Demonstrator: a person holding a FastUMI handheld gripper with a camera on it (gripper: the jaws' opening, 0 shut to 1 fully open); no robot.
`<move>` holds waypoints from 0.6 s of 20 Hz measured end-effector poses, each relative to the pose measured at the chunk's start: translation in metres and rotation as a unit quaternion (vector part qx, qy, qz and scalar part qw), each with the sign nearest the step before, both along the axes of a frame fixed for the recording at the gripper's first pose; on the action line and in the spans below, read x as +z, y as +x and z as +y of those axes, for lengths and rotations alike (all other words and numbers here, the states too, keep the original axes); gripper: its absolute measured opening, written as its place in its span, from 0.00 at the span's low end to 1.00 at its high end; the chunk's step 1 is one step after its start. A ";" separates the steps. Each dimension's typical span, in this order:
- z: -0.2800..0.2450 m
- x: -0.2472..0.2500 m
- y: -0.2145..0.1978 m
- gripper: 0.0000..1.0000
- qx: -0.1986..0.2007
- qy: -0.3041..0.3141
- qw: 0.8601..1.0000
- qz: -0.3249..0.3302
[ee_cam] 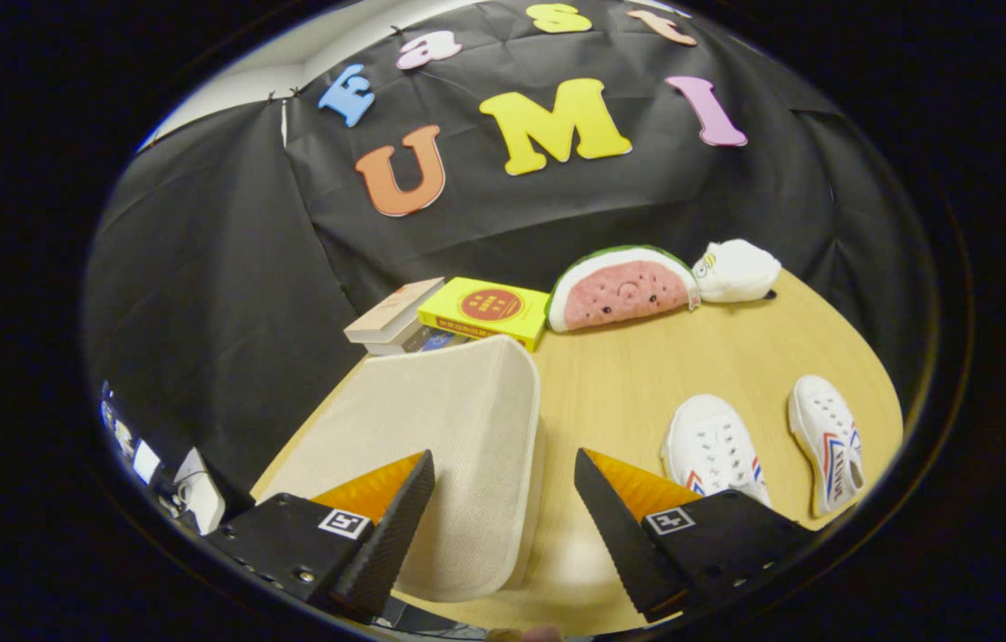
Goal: Open the storage box then place both shoes into the box .Put the left shoe in first, then the right shoe, with the right side of both shoes facing outward in a uniform manner.
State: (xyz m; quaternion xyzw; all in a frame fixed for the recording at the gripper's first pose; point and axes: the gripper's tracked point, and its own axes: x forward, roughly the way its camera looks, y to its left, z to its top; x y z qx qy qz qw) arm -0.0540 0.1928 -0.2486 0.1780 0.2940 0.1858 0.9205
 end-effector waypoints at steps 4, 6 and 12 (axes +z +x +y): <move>0.013 -0.010 -0.001 0.97 0.003 0.065 0.997 0.043; 0.018 -0.012 0.003 0.97 0.004 0.096 0.994 0.061; 0.031 -0.016 0.007 0.97 0.010 0.189 0.974 0.124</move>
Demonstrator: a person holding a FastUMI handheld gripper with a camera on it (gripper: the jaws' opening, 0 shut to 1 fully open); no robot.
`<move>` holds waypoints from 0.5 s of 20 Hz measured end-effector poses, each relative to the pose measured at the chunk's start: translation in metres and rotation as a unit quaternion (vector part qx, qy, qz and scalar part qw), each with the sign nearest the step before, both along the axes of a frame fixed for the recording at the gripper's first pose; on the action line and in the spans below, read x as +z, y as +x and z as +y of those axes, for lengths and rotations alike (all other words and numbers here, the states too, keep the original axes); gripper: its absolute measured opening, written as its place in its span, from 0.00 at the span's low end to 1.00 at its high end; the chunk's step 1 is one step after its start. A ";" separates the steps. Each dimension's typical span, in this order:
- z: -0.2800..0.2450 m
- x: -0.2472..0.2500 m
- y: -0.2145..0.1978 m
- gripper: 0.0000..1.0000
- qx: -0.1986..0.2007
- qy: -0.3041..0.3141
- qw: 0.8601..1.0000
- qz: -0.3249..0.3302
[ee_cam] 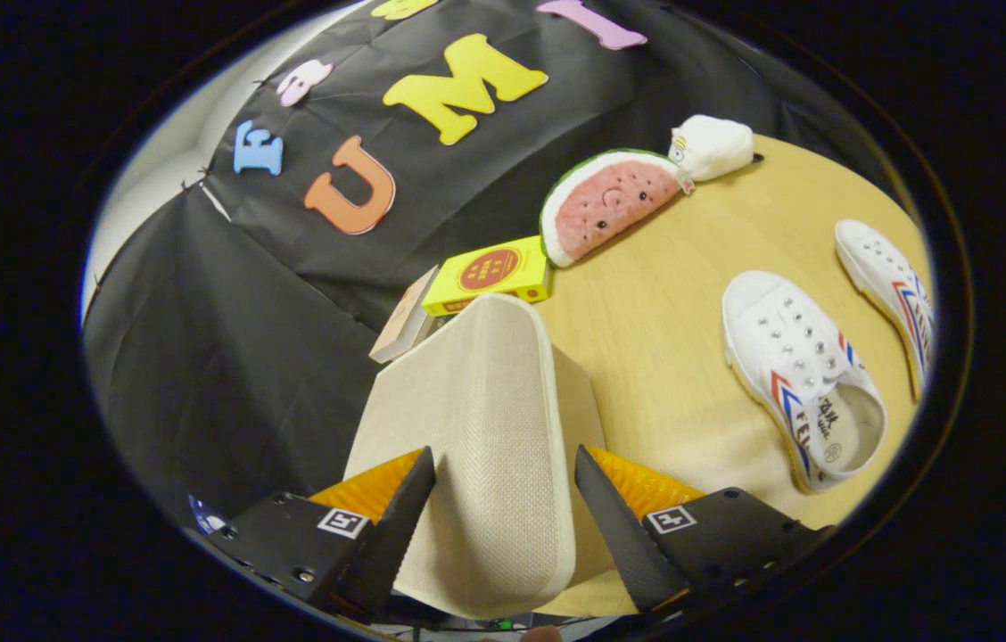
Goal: Open the storage box then place both shoes into the box .Put the left shoe in first, then the right shoe, with the right side of both shoes facing outward in a uniform manner.
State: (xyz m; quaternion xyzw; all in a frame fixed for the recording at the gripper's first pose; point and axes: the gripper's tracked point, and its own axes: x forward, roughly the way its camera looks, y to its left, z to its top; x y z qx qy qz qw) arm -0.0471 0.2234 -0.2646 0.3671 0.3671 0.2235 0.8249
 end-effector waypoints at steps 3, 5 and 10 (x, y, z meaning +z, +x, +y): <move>-0.003 0.005 0.000 0.87 -0.004 -0.007 1.000 0.004; -0.005 0.008 -0.001 0.82 -0.004 -0.006 1.000 0.015; -0.036 0.024 0.002 0.39 -0.034 -0.034 0.999 0.004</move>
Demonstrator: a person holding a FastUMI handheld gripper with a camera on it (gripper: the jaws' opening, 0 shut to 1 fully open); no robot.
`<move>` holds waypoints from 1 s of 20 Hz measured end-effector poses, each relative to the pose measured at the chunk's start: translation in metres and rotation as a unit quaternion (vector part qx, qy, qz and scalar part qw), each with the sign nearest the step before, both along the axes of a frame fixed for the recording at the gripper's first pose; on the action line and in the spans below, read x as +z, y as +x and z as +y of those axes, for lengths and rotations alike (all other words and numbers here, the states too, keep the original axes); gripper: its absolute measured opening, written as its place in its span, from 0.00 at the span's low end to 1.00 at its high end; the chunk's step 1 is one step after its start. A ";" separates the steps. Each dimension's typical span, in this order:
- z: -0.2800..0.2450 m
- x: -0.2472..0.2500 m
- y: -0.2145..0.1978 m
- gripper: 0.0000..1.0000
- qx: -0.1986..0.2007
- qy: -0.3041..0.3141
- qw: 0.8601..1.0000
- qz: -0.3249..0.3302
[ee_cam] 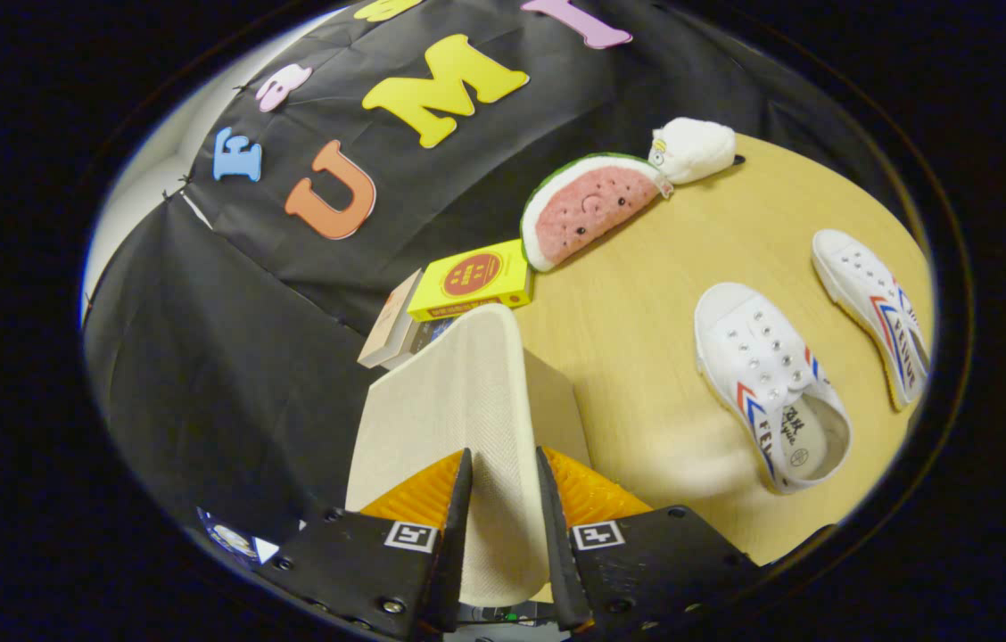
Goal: Open the storage box then place both shoes into the box .Put the left shoe in first, then the right shoe, with the right side of both shoes facing outward in a uniform manner.
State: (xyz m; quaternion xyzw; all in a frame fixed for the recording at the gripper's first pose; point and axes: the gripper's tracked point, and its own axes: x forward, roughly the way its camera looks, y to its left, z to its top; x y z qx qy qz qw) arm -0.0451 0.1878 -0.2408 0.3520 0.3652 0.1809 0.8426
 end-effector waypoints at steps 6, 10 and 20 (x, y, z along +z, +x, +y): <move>0.008 0.033 -0.002 0.00 0.028 -0.026 0.999 -0.021; 0.017 0.083 -0.011 0.00 0.035 -0.044 0.997 -0.056; 0.138 0.214 -0.020 0.00 0.084 -0.081 0.973 -0.198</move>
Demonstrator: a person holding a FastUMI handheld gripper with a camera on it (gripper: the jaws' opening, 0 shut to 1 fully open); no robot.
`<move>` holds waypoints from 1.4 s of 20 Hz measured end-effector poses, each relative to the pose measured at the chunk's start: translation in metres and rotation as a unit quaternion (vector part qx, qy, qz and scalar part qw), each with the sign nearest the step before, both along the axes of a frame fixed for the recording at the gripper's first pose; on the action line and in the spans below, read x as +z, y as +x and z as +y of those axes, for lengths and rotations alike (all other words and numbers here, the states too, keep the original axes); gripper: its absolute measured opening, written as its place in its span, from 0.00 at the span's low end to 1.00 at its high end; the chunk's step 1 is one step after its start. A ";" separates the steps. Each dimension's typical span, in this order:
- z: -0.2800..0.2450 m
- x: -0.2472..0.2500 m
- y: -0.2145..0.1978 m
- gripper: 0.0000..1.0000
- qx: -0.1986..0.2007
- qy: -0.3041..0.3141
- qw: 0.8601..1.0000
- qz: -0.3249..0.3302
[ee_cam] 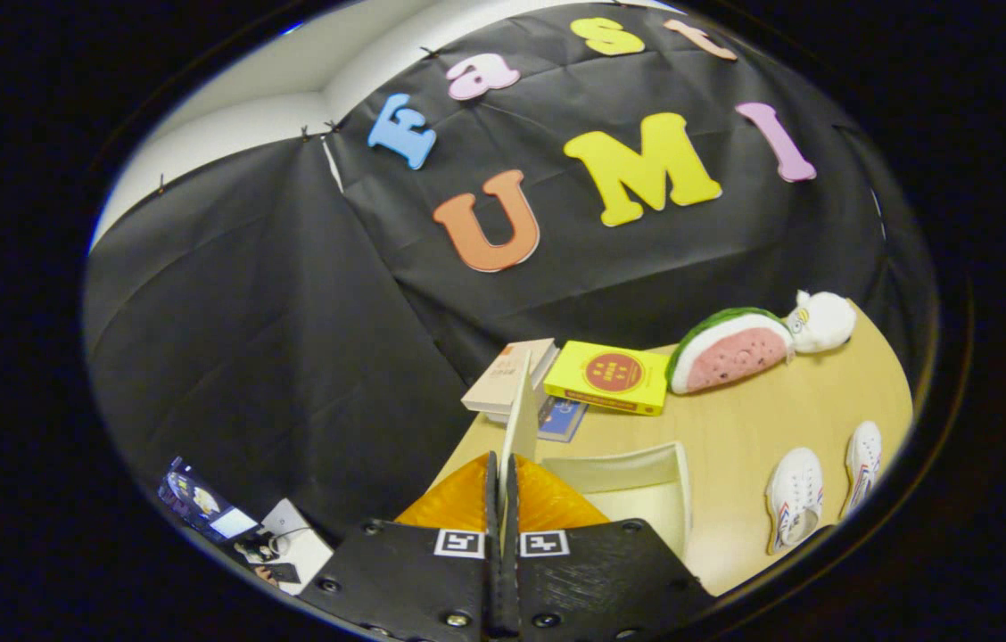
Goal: Open the storage box then place both shoes into the box .Put the left shoe in first, then the right shoe, with the right side of both shoes facing outward in a uniform manner.
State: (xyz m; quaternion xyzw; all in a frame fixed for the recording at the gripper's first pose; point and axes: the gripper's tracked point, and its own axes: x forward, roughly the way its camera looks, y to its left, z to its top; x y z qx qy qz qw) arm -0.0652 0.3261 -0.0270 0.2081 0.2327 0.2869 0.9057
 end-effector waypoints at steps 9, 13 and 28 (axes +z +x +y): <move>0.130 0.005 -0.025 0.15 0.086 -0.038 0.995 -0.021; 0.149 0.018 -0.028 0.64 0.101 -0.072 0.989 -0.080; -0.016 -0.003 0.007 0.90 -0.014 -0.132 0.981 -0.140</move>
